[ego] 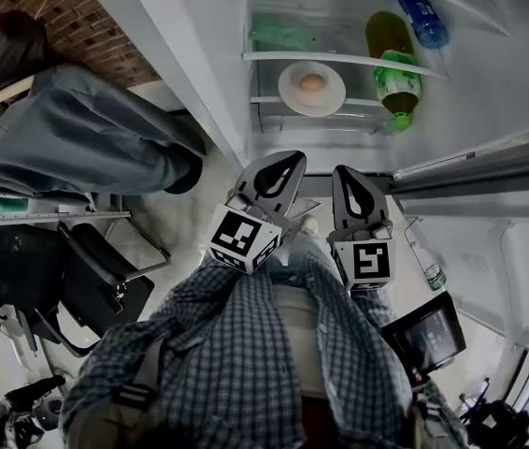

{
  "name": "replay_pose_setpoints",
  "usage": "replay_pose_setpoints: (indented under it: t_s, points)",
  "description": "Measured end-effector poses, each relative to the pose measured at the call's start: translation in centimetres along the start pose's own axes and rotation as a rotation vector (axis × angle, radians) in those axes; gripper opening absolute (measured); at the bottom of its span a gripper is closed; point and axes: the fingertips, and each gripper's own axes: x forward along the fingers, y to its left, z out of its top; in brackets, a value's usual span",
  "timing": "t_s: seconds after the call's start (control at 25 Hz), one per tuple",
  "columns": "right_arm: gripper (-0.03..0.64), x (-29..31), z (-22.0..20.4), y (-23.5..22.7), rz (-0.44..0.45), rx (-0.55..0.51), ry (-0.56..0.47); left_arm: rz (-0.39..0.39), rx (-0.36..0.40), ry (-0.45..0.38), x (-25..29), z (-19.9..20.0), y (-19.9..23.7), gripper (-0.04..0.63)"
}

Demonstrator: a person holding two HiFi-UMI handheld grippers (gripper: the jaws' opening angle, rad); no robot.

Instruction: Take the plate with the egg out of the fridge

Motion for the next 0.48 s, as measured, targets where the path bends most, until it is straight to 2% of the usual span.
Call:
replay_pose_setpoints:
  t_s: [0.2,0.36,0.48]
  points:
    - [0.006,1.5,0.1,-1.1,0.063,-0.057,0.027,0.044,-0.012,-0.014,1.5,0.3,0.3,0.006]
    - [0.006,2.6,-0.4,-2.0,0.113,-0.204,0.050,0.086,-0.043,-0.023,2.4,0.4,0.6,0.006]
    - [0.006,4.1,-1.3,-3.3,0.102,-0.250,0.120,0.116,-0.060,-0.021,3.0,0.1,0.9,0.006]
